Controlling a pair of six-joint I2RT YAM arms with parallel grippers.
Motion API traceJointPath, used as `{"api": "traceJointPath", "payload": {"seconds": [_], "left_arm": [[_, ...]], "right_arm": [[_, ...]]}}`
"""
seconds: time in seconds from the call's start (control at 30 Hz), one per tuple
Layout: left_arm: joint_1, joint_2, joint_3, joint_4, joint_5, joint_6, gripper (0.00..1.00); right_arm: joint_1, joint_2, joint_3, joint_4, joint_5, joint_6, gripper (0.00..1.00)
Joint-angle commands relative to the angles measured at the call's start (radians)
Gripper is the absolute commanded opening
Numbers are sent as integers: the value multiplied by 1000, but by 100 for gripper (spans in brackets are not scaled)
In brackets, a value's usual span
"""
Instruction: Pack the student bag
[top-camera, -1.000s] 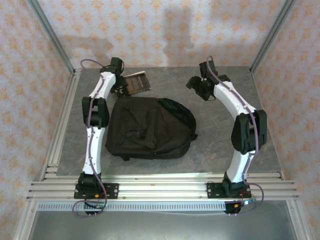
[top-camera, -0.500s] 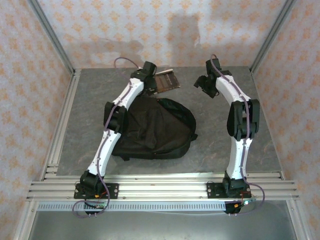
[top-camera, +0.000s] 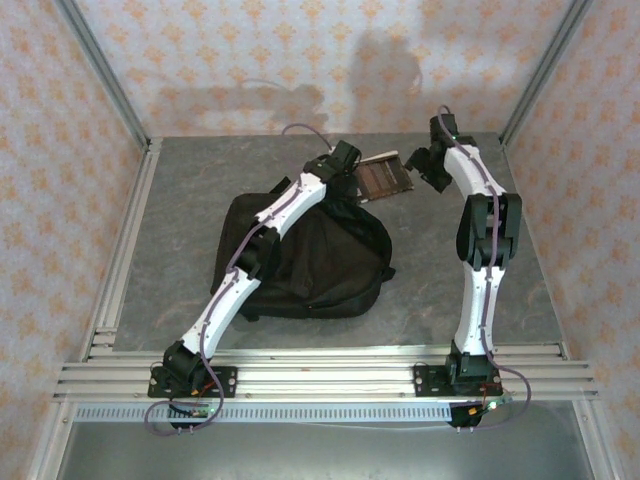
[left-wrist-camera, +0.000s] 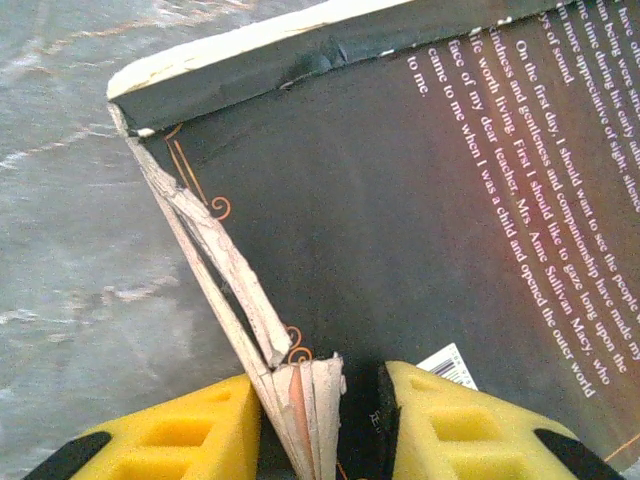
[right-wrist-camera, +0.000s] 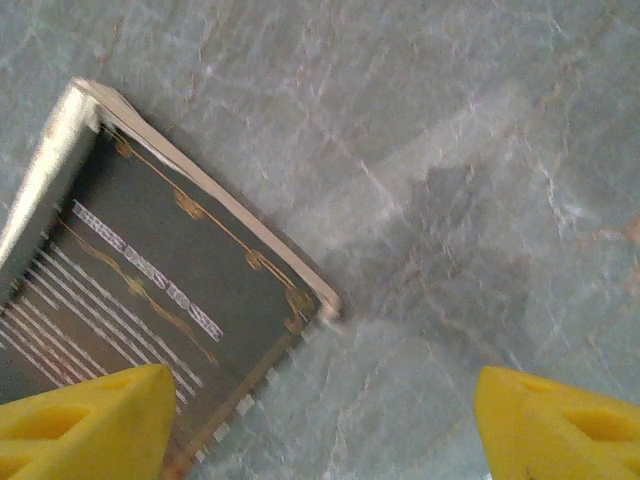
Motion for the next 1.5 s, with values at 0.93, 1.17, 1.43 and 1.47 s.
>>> {"api": "traceJointPath", "payload": {"seconds": [0.93,1.17,1.43,1.47], "left_arm": [[3,-42,-130,-59,84,-9,30],[5,-51,-157,-64,87,-13,30],[1,-59,-189,-32,151,-22,31],[-2,-60,-191,-30,155,-23,31]], "right_arm": [[50,17,-58,55,-321,-69,69],[52,-130,-275,167,-445,-21,48],[52,-249,-575,400,-534,79,32],[52,-250,-575,406,-529,76,32]]}}
